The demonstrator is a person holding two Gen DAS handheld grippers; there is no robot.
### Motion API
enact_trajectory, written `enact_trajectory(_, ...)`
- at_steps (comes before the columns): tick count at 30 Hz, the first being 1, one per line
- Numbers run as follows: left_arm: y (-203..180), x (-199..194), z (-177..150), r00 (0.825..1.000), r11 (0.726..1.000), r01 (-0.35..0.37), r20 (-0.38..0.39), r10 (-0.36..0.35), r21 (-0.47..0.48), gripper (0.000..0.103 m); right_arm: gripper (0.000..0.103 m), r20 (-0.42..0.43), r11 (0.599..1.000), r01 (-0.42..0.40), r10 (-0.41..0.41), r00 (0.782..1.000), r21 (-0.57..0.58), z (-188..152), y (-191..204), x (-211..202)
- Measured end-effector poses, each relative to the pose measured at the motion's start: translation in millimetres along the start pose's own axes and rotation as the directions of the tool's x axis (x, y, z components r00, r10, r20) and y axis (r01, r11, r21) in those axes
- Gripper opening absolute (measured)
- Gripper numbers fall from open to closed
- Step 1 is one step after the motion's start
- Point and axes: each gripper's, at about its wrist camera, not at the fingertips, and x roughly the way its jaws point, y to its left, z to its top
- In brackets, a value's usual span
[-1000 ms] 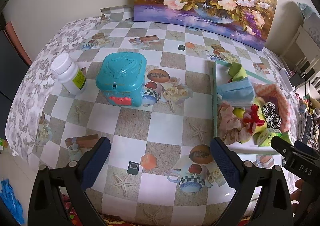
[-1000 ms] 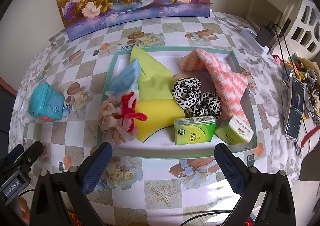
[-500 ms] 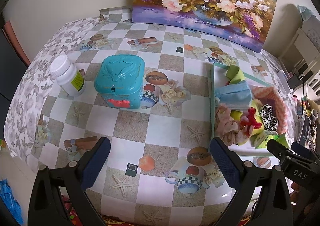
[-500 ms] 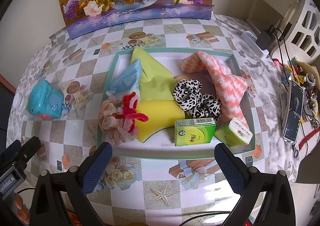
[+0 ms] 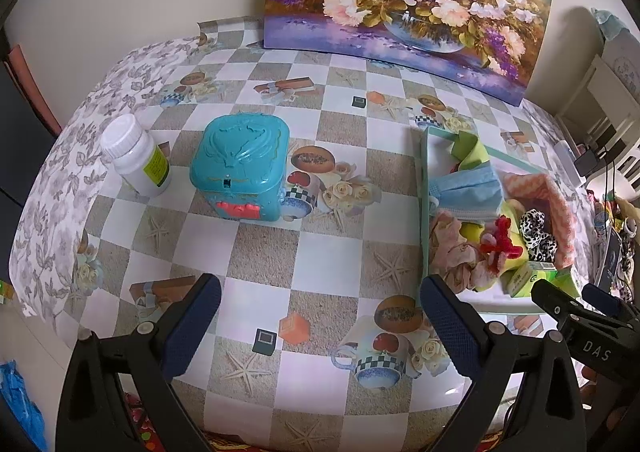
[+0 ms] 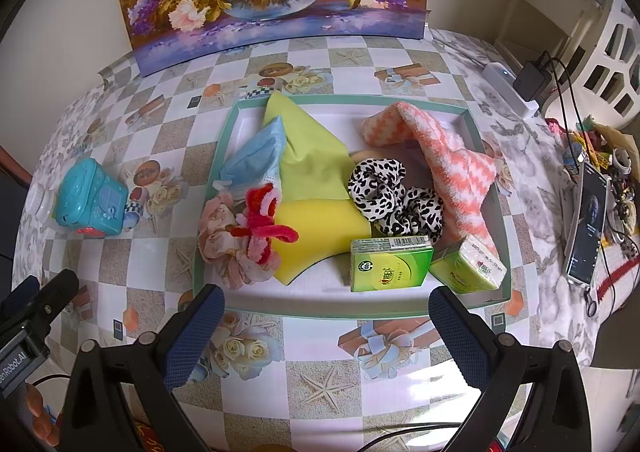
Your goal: Organize soft objects
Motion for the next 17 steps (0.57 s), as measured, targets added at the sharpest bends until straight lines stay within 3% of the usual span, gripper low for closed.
enact_trajectory(17,-0.8,-2.9,-0.1,1.0,1.0,0.0,0.014,0.0,0.014,0.1,0.103,-0.001,1.0,0.0,0.0,1.0,0.0,0.0,-0.2,0.2)
